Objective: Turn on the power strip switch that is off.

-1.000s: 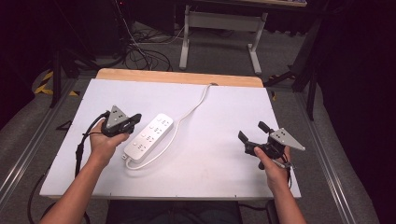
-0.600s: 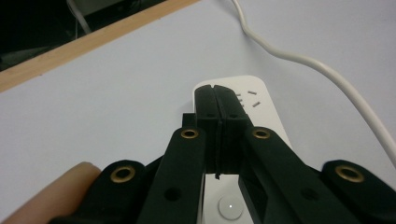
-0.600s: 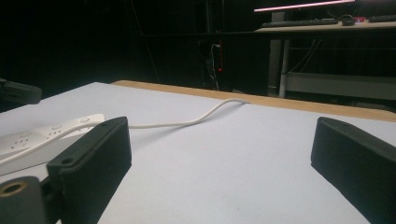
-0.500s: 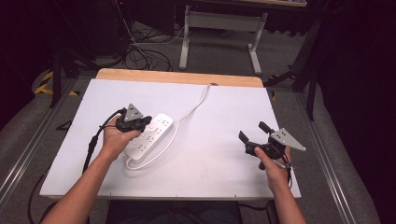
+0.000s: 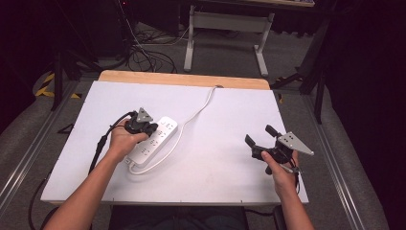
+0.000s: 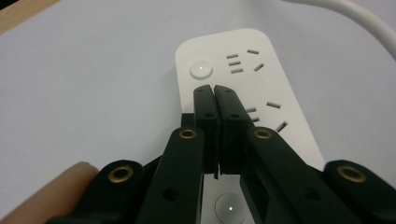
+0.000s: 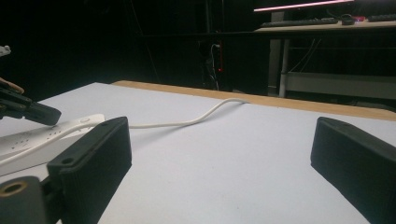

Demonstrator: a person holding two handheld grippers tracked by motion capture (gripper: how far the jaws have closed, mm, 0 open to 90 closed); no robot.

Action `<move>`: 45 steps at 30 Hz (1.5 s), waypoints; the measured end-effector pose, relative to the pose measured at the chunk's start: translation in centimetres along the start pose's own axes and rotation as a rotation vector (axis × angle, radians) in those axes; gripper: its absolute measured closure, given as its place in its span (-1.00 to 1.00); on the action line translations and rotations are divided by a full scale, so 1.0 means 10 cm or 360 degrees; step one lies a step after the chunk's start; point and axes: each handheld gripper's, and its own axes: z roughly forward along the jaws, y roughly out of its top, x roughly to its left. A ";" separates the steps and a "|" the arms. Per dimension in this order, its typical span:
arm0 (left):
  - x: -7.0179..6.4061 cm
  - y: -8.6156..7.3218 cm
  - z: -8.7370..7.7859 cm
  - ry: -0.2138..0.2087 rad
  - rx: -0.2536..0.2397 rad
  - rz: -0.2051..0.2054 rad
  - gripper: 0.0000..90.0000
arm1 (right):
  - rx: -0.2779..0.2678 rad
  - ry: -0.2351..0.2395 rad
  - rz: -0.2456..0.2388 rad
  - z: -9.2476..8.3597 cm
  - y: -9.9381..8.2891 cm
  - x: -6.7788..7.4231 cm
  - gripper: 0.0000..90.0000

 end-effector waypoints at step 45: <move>0.00 0.01 0.05 -0.0006 0.0040 -0.0024 1.00 | -0.0021 0.0014 0.0012 -0.03 0.01 0.01 -0.87</move>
